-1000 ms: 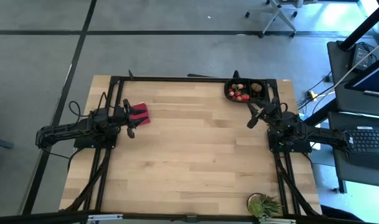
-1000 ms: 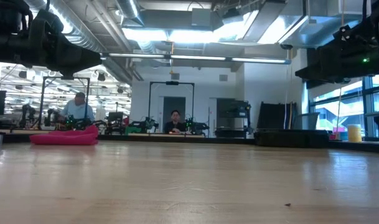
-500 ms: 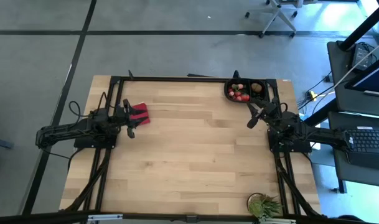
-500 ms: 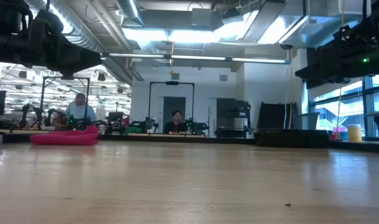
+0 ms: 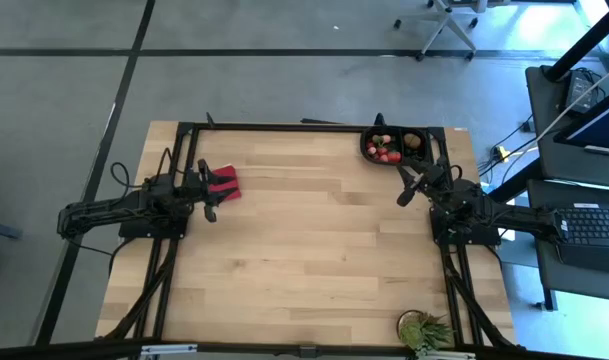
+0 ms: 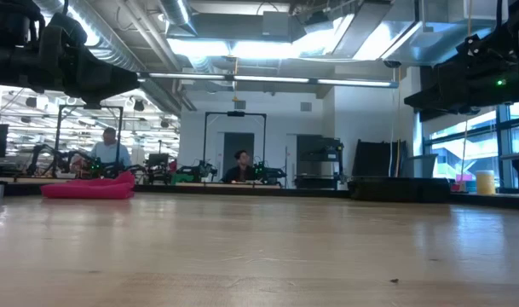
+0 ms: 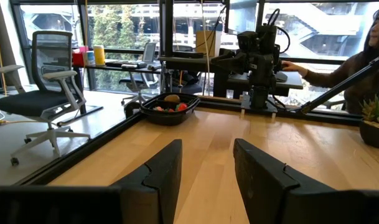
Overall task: Pick and placing Produce into tupperware
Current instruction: Return to Home Position
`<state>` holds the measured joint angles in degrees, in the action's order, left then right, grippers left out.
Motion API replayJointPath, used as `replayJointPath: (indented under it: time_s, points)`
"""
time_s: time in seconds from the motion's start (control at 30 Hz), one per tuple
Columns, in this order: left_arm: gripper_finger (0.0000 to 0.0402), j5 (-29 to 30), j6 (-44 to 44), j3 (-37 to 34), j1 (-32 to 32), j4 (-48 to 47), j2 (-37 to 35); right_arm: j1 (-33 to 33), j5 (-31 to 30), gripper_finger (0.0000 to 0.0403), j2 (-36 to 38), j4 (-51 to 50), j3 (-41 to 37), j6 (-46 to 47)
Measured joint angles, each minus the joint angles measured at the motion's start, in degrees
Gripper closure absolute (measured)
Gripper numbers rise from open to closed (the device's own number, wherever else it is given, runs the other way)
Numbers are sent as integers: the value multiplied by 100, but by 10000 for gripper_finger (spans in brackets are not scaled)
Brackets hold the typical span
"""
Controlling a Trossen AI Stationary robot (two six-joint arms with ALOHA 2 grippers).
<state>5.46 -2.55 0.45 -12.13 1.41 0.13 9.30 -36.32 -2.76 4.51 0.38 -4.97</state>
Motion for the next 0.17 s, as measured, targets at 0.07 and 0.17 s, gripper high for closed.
replayJointPath:
  time_s: [0.07,0.17]
  points:
    - [264,-1,0,0,-1,0,1,0,0,260,0,0,0,0]
    - [264,0,0,0,0,1,1,0,0,260,0,0,0,0]
